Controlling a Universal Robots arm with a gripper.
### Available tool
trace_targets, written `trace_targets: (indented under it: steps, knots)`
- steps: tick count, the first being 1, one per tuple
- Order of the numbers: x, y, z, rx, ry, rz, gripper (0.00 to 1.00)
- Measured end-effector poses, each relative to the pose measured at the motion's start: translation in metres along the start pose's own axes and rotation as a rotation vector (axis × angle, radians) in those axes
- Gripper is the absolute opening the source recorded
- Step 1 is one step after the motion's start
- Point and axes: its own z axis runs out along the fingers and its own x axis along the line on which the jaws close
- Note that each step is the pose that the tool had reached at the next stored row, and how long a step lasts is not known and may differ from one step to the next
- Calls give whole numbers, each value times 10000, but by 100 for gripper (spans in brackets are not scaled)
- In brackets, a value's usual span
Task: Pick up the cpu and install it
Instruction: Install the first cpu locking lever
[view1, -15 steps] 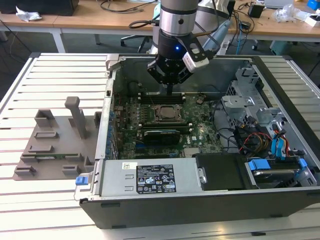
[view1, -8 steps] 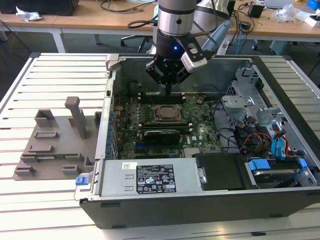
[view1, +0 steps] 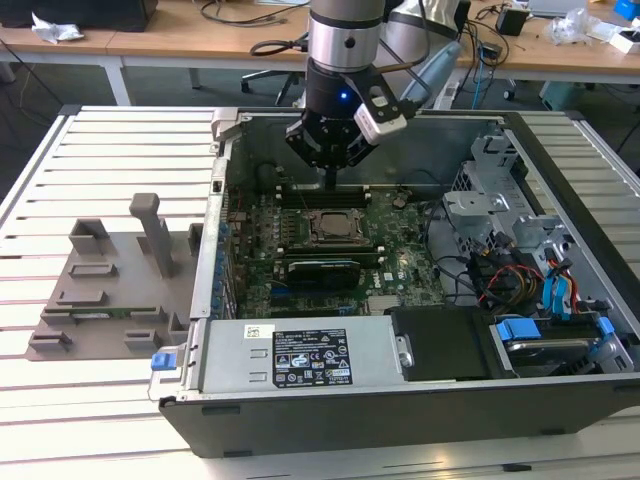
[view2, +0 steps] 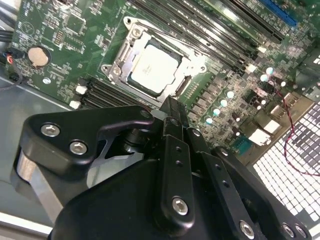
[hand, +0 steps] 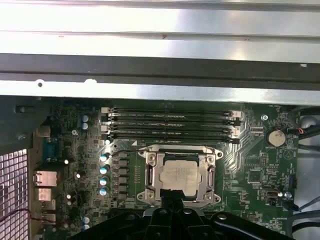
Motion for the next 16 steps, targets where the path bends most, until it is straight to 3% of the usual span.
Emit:
trace_targets:
  steps: [6, 16]
  knots:
    - [137, 4, 6, -1, -1, 2, 11]
    - [292, 7, 11, -1, -1, -1, 11]
